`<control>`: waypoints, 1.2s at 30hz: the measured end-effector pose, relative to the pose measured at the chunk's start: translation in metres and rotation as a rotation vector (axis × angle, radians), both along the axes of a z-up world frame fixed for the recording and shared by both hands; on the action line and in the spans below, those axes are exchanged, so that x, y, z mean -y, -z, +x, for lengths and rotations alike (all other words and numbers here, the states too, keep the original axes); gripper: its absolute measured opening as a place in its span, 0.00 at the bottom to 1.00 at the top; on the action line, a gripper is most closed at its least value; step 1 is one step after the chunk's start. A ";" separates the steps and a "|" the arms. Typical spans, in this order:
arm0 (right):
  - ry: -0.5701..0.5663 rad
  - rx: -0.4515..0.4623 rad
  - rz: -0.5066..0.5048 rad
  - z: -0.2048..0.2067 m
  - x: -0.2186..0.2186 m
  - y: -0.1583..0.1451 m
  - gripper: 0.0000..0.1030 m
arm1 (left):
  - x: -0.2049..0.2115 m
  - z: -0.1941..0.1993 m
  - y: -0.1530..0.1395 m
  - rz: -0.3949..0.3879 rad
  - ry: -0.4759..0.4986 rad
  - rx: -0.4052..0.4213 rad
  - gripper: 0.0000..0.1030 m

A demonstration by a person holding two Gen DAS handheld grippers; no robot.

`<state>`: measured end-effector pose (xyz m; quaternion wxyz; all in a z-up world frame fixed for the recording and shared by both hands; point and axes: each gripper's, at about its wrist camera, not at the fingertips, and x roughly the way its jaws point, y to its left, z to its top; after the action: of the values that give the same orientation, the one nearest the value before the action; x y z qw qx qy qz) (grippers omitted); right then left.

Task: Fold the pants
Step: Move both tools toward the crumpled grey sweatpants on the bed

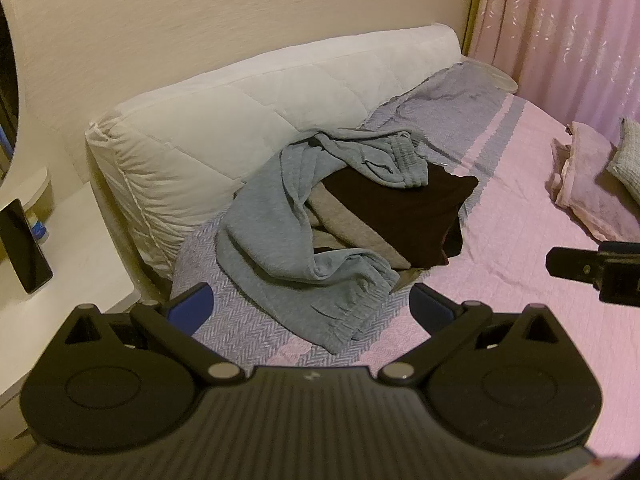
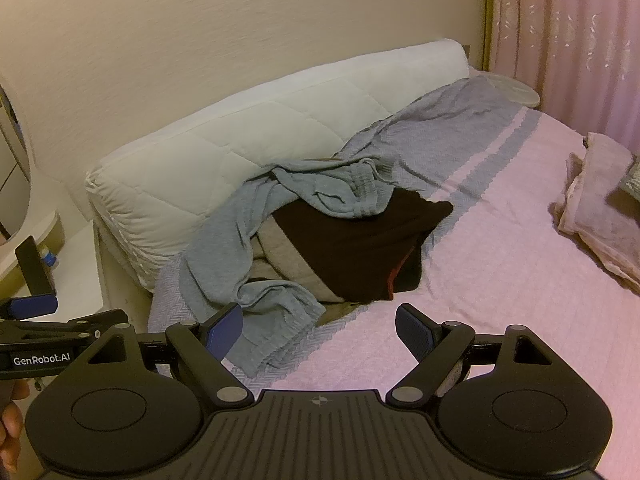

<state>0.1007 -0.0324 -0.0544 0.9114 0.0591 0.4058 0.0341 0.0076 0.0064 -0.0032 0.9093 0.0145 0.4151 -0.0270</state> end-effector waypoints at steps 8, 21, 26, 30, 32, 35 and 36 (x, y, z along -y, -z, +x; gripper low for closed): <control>0.007 0.014 0.003 -0.003 0.014 0.002 0.79 | 0.010 0.004 0.002 0.017 0.031 0.014 0.99; -0.059 -0.001 -0.004 0.022 0.080 0.018 0.79 | 0.034 0.040 0.016 0.045 0.016 0.004 0.99; -0.058 -0.002 -0.007 0.050 0.094 0.021 0.79 | 0.041 0.078 0.021 0.076 0.106 0.011 0.99; -0.026 -0.008 0.022 0.084 0.103 0.025 0.79 | 0.046 0.130 0.029 0.087 0.204 0.026 0.99; -0.006 -0.011 0.036 0.102 0.107 0.028 0.79 | 0.048 0.158 0.035 0.089 0.260 0.024 0.99; 0.017 -0.025 0.036 0.138 0.108 0.040 0.79 | 0.053 0.214 0.049 0.100 0.350 0.017 0.99; 0.026 -0.032 0.043 0.153 0.108 0.046 0.78 | 0.055 0.237 0.056 0.098 0.384 0.013 0.99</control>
<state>0.2540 -0.1402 -0.1008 0.9037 0.0843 0.4187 0.0299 0.2449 -0.0481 -0.0588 0.8883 0.1378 0.3997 -0.1797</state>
